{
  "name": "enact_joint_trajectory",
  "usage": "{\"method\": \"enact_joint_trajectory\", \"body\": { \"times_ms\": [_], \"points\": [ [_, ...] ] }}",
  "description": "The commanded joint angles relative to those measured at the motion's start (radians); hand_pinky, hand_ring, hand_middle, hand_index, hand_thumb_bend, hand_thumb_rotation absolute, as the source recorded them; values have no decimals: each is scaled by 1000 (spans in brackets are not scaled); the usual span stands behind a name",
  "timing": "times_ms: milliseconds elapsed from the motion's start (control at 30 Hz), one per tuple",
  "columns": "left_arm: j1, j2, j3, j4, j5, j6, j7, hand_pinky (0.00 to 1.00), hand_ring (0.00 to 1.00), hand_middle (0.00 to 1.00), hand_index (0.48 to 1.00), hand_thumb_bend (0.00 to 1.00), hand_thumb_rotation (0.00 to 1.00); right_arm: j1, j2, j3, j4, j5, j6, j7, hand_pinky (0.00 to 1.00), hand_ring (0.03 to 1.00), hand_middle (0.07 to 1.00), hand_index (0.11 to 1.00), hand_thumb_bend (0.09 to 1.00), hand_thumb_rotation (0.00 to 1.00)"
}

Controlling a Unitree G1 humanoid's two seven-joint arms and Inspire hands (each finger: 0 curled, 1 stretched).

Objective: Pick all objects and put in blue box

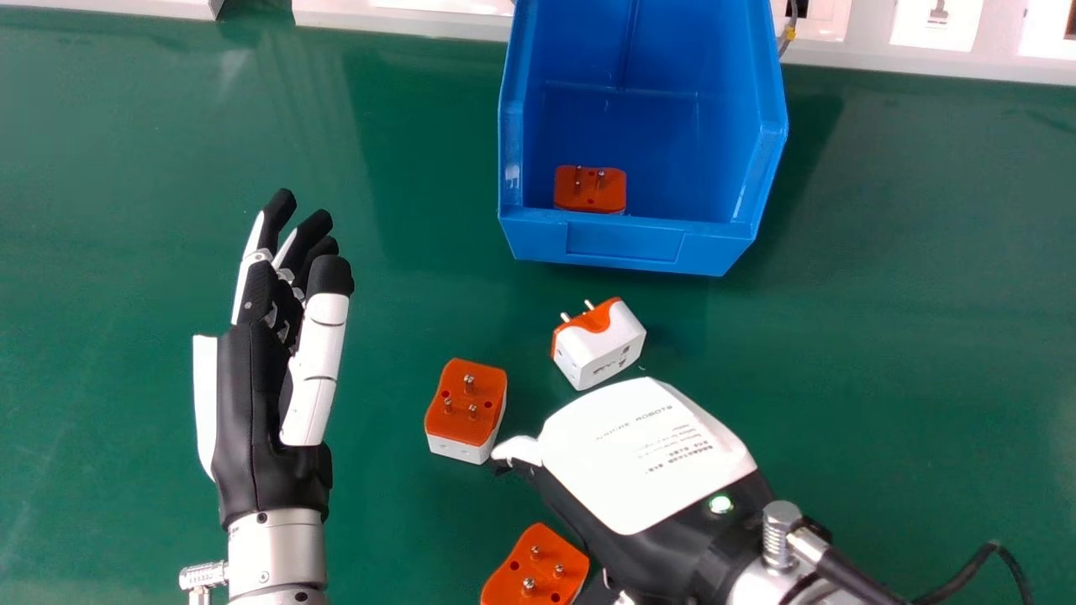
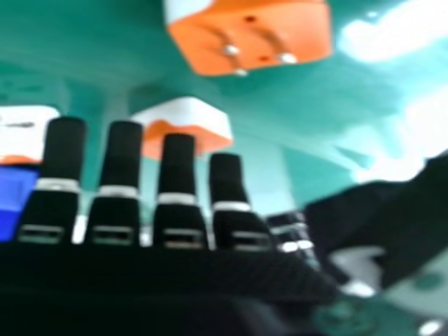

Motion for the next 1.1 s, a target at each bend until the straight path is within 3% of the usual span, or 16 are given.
{"method": "enact_joint_trajectory", "body": {
  "times_ms": [0,167,267,367,500,533,833,1000,1067],
  "points": [
    [2,-9,-9,-28,1,-3,-2,809,874,877,913,743,786,40,70,77,11,-51,8,-40,611,716,772,799,957,545],
    [4,-7,-9,-31,-2,-2,-6,808,873,876,913,745,786,39,60,77,53,-18,1,-72,598,715,761,784,895,456],
    [2,-7,-9,-35,-1,3,-5,808,873,876,913,745,786,27,45,69,78,13,-12,-93,598,715,761,784,895,456],
    [5,-9,-11,-40,-1,7,-6,808,872,876,913,747,785,18,32,71,103,25,-23,-118,589,717,757,779,836,379],
    [4,-9,-13,-44,1,14,-3,808,872,876,913,747,785,6,25,80,120,34,-37,-126,589,717,757,779,836,379],
    [3,-9,-13,-47,2,17,-1,808,872,876,913,747,785,2,25,83,123,36,-40,-126,580,717,755,777,810,332],
    [4,-10,-13,-57,12,24,6,806,872,876,913,748,785,-27,6,94,148,96,-62,-141,577,717,754,775,811,309],
    [4,-7,-14,-53,9,18,-1,804,872,876,912,749,785,-42,-14,92,168,124,-78,-161,589,724,758,776,822,279],
    [3,-7,-13,-55,10,21,0,801,871,876,912,751,785,-50,-19,96,174,131,-81,-157,601,731,761,775,796,225]
  ]
}}
